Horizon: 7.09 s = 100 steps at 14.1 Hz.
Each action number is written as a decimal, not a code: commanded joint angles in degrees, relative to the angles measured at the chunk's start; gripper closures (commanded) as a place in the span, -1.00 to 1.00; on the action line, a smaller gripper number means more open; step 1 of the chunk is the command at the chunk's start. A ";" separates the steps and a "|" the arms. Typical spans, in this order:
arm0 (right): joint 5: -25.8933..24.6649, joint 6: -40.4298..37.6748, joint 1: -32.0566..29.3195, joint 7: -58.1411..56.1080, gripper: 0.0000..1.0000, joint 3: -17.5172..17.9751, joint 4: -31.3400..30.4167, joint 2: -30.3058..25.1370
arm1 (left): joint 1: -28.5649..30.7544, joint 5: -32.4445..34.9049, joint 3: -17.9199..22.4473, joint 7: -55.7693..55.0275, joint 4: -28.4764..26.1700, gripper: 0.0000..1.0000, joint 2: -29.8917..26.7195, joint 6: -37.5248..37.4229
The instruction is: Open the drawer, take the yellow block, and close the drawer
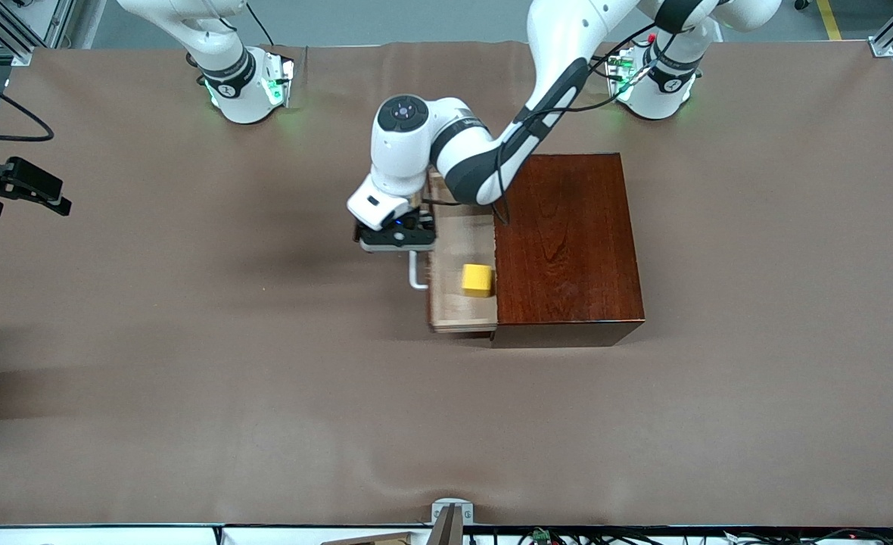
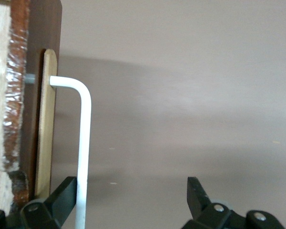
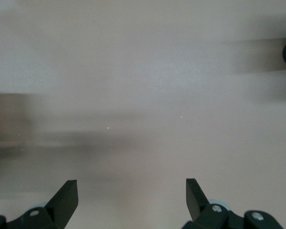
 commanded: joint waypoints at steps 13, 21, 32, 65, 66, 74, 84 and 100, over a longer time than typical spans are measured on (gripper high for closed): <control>0.49 -0.28 -1.20 -0.14 -1.00 1.02 0.06 -0.18 | -0.32 -1.03 0.35 -1.19 4.11 -1.00 0.08 5.21; 0.49 -0.28 -1.20 -0.14 -1.00 1.02 0.06 -0.18 | 2.57 -1.11 0.26 -1.37 3.94 -1.00 -5.54 -4.71; 1.54 0.51 2.39 1.17 -1.00 1.28 -0.03 2.10 | 19.18 -2.34 -0.62 6.62 -3.08 -1.00 -16.35 -13.95; 4.44 37.15 41.61 130.02 -1.00 1.28 3.93 33.13 | 51.71 -12.19 -1.06 63.23 -18.14 -1.00 -41.32 -37.68; 4.36 37.94 41.61 129.76 -1.00 1.19 3.93 33.83 | 51.71 -12.19 -0.80 63.14 -17.52 -1.00 -41.41 -37.68; 4.00 41.55 41.61 129.67 -1.00 1.19 3.75 36.47 | 49.53 -12.28 3.94 63.41 -17.69 -1.00 -46.67 -43.64; 4.79 42.43 41.78 129.58 0.83 1.37 3.66 36.56 | 47.32 -12.37 6.85 64.55 -17.34 -1.00 -47.83 -48.14; 5.95 2.98 20.89 71.56 0.90 0.84 11.24 19.26 | 47.23 -11.75 6.76 63.76 -15.40 -1.00 -46.77 -49.28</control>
